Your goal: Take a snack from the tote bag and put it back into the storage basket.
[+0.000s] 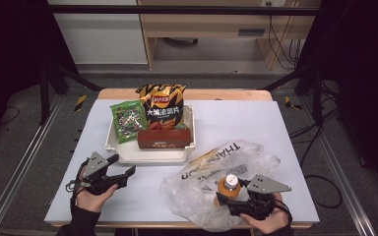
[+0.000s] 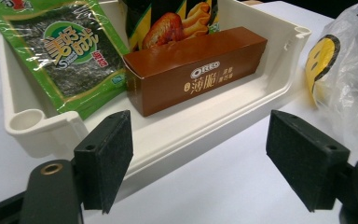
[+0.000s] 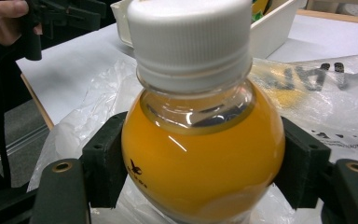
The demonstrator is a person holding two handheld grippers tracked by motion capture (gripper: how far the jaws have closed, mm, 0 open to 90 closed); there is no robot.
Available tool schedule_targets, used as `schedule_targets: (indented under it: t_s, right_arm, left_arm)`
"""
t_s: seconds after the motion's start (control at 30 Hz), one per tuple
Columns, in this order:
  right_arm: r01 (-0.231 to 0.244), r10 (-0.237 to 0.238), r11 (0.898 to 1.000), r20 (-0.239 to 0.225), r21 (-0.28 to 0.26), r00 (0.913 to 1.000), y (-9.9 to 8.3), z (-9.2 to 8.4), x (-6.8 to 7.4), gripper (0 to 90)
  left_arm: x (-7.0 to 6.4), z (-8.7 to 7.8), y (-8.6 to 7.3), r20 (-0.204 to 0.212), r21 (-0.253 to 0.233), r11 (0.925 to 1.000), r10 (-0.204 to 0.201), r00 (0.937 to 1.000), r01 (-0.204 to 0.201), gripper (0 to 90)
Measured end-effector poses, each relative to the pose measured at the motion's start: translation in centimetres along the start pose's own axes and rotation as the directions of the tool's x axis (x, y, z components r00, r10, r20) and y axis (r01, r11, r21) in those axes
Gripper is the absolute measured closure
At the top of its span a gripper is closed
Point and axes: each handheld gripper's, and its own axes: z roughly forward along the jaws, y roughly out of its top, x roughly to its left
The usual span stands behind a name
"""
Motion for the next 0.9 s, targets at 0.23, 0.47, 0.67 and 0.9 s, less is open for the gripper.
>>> schedule_targets:
  t_s: [0.23,0.47,0.67,0.9]
  right_arm:
    - [-0.017,0.018,0.999,0.012,-0.048,0.9998,1.2,-0.5,0.0,30.2]
    - [0.022,-0.018,0.994,0.04,-0.11,0.9991,4.5,-0.3,0.7,30.2]
    - [0.035,-0.032,0.993,0.025,-0.117,0.9992,6.5,2.1,1.9,30.2]
    - [0.035,-0.034,0.997,0.018,-0.063,0.9993,6.5,6.4,3.1,30.1]
  left_arm:
    - [0.5,-0.3,0.1,-0.011,-0.008,0.9999,-0.008,0.9999,0.007,22.4]
    - [0.6,-0.6,0.3,-0.021,-0.017,0.9998,-0.005,0.9998,0.005,22.4]
    - [0.8,-0.8,0.4,-0.023,-0.024,0.9997,-0.009,0.9997,0.008,22.3]
    - [1.0,-1.1,0.5,-0.026,-0.033,0.9994,-0.012,0.9996,0.011,22.3]
